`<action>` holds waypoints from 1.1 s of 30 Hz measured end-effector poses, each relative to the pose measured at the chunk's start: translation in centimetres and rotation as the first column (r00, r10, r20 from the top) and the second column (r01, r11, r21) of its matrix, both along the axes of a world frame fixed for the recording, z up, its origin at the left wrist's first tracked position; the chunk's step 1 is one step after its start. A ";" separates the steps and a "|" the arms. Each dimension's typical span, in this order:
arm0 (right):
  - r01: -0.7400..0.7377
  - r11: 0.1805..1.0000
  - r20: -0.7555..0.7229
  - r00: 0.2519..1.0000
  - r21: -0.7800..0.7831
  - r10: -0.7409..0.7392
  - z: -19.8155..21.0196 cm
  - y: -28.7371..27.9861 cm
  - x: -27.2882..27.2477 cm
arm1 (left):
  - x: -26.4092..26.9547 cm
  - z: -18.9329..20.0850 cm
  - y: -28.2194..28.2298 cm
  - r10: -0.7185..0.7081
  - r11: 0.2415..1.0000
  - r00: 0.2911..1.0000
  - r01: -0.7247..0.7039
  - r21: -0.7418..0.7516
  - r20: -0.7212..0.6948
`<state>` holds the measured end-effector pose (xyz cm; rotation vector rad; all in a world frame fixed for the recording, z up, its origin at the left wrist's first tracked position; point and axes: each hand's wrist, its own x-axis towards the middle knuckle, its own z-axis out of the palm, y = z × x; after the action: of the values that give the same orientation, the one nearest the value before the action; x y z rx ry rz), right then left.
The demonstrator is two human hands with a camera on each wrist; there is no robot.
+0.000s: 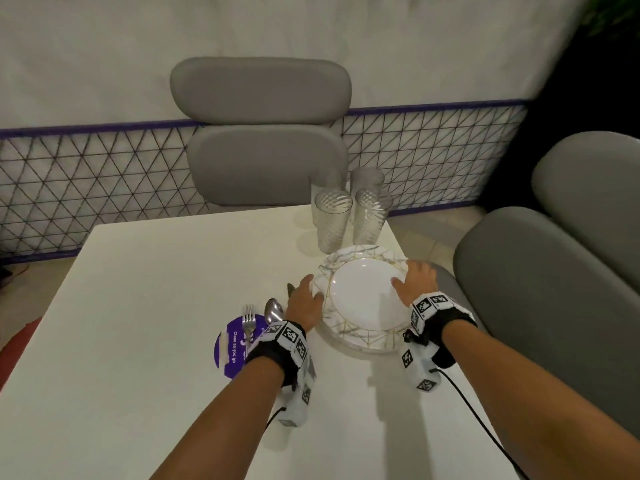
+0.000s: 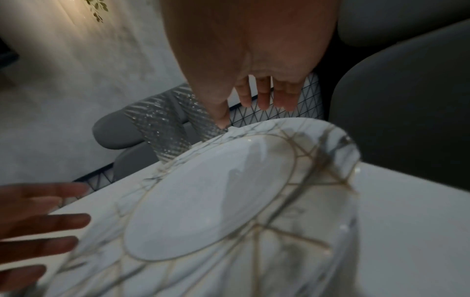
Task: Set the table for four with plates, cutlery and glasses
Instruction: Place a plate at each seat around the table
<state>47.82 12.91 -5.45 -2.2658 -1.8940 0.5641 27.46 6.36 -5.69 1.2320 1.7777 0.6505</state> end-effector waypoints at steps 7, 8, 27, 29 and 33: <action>0.114 0.987 0.038 0.993 -0.114 -0.110 -2.2 0.9 2.8 | 1.6 -1.0 3.0 0.053 0.996 0.995 -0.059 -0.071 -0.079; 0.136 0.982 0.022 0.991 -0.128 -0.134 -2.4 0.8 3.0 | 1.9 -1.0 3.0 0.068 0.990 0.995 -0.076 -0.116 -0.076; 0.239 0.966 -0.759 0.611 -0.097 -0.227 -2.9 -6.0 6.4 | -2.0 -0.9 -5.7 0.402 0.907 0.802 -0.416 -0.069 0.442; 0.278 0.956 -0.786 0.571 -0.087 -0.238 -2.8 -6.6 6.5 | -3.7 -0.6 -7.2 0.445 0.879 0.812 -0.476 -0.011 0.378; 0.388 0.919 -0.794 0.535 -0.072 -0.288 -2.8 -7.7 6.7 | -8.4 0.0 -10.3 0.514 0.815 0.771 -0.576 0.067 0.375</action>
<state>54.53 5.18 -8.24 -1.7392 -0.9662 1.1236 19.09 -3.91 -5.67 0.6273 1.8019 1.3053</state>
